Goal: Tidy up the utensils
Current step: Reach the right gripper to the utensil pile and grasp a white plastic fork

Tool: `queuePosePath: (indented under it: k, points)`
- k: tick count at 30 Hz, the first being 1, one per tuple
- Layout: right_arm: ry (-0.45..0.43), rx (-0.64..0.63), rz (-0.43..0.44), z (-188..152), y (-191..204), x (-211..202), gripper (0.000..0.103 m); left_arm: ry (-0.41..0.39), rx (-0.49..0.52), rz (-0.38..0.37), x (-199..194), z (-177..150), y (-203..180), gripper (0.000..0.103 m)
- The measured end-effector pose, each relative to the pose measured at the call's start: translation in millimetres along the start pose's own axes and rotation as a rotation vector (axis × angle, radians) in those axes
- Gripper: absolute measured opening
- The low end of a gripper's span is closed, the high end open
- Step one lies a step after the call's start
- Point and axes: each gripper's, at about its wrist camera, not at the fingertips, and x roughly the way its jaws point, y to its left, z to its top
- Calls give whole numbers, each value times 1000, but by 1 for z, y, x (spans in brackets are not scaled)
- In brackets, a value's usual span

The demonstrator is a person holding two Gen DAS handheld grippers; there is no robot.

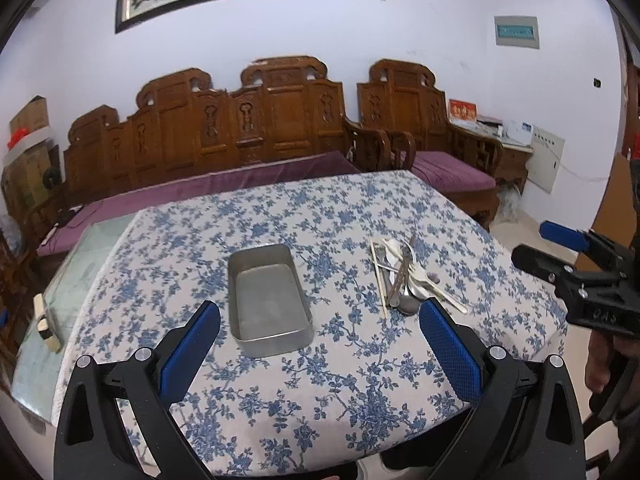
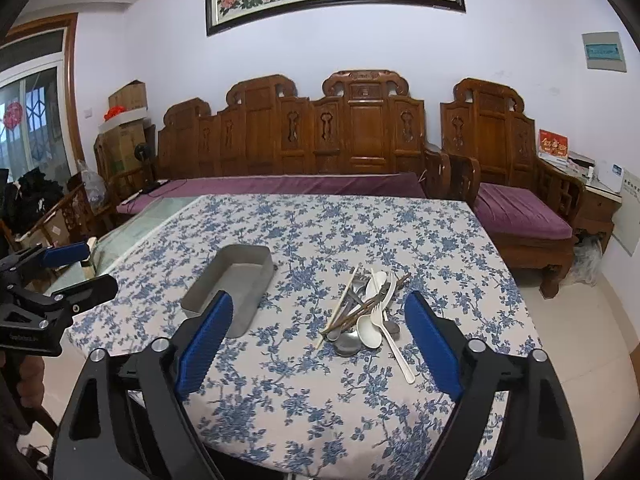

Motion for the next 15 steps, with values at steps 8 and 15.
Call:
queuePosePath:
  k: [8, 15]
  points:
    - [102, -23, -3, -10, -38, 60, 78, 72, 22, -46, 40, -2, -8, 97]
    - [244, 29, -1, -39, -91, 133, 69, 159, 20, -80, 81, -5, -12, 97]
